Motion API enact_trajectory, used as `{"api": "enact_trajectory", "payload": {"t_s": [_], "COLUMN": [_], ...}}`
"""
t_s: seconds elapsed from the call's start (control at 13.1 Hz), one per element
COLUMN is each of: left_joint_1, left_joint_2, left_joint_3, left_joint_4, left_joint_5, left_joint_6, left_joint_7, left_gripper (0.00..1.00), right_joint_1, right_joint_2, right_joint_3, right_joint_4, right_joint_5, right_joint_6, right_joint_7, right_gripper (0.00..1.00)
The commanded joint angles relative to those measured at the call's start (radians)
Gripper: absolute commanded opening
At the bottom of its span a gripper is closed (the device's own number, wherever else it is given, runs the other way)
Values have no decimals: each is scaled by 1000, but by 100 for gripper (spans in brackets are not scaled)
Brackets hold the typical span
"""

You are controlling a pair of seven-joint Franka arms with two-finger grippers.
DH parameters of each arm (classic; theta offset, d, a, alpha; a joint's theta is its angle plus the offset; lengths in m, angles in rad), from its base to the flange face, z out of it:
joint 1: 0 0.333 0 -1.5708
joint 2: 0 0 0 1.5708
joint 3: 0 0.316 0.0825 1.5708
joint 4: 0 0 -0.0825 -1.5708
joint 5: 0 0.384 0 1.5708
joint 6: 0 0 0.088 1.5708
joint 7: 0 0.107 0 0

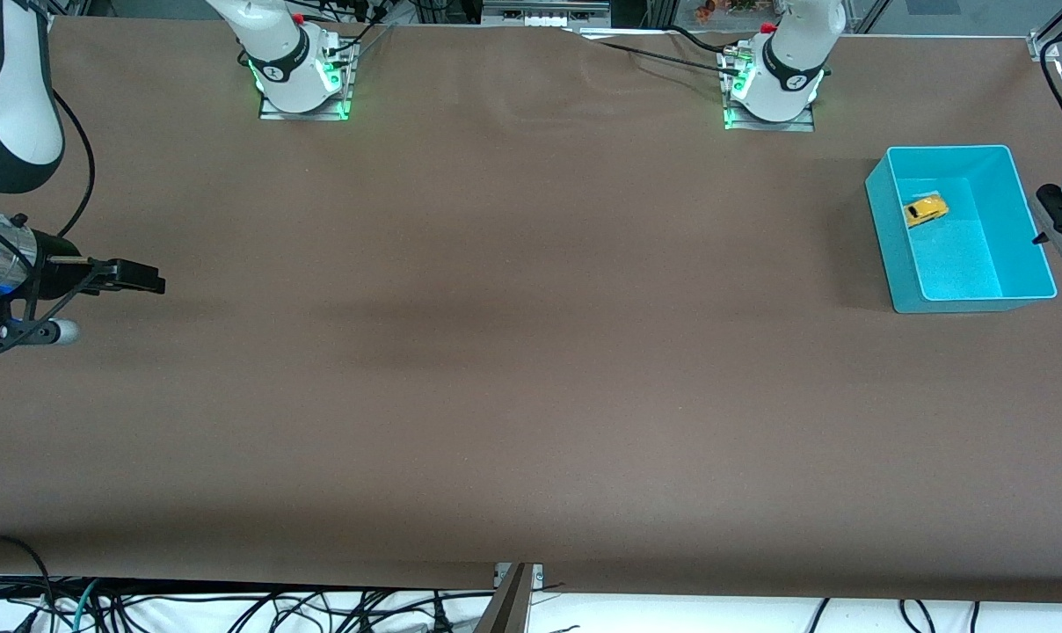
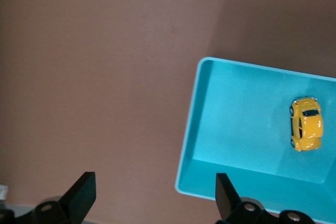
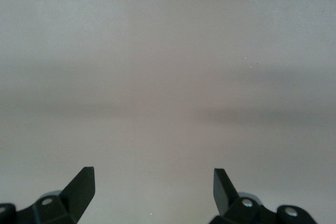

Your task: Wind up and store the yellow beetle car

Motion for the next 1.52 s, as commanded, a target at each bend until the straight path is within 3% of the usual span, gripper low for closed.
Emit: {"api": "enact_trajectory", "payload": {"t_s": [0.0, 0.3, 0.38, 0.76, 0.99, 1.29, 1.45], "left_joint_1": [-20, -46, -58, -167, -198, -287, -288], "left_joint_2": [-37, -50, -51, -86, -91, -97, -122], "left_joint_3": [-6, -21, -21, -21, -16, -10, -12], "left_joint_4": [57, 157, 175, 203, 207, 218, 214], "left_joint_5": [-79, -104, -157, -199, -309, -311, -311], "left_joint_6": [-113, -321, -376, -443, -477, -501, -509], "left_joint_7": [-68, -474, -584, -1071, -1246, -1474, -1495], "left_gripper": [100, 100, 100, 100, 100, 100, 100], "right_joint_1": [-2, -2, -2, 1, 1, 1, 1], "right_joint_2": [-17, -17, -17, -17, -11, -11, -11], "right_joint_3": [6, 6, 6, 6, 6, 6, 6], "right_joint_4": [0, 0, 0, 1, 59, 60, 60], "right_joint_5": [-6, -7, -7, -15, -16, -16, -16], "right_joint_6": [-20, -20, -20, -19, -36, -37, -37], "right_joint_7": [11, 11, 11, 11, 9, 8, 8], "right_gripper": [100, 100, 100, 100, 100, 100, 100]}}
